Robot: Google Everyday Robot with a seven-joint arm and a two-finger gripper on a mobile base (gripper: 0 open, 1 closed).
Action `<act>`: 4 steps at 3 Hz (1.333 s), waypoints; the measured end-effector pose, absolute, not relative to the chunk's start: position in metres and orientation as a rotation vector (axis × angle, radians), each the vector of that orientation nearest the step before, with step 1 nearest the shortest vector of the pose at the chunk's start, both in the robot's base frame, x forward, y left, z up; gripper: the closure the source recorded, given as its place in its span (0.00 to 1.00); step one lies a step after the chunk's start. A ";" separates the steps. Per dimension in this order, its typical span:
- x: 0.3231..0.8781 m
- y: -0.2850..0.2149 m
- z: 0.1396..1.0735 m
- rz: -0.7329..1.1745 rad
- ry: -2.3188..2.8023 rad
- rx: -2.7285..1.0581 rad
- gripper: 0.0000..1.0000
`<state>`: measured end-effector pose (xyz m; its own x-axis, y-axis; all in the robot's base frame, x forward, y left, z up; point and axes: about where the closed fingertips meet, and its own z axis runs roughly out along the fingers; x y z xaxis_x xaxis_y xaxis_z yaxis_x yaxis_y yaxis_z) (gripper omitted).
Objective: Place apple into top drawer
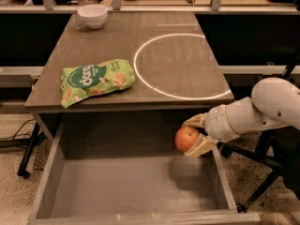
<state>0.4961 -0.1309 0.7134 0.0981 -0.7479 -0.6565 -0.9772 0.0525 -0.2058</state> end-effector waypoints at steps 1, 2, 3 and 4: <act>0.483 -0.140 0.713 0.466 1.735 -1.749 0.26; 0.475 -0.143 0.711 0.484 1.759 -1.749 0.03; 0.474 -0.142 0.711 0.486 1.758 -1.751 0.00; 0.473 -0.147 0.711 0.478 1.773 -1.746 0.00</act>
Offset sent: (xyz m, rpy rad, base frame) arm -0.0319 -0.0177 -0.0037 -0.0294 0.0829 -0.0270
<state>0.4733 -0.1470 0.7115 0.0438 -0.7703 -0.6361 -0.9857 0.0704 -0.1531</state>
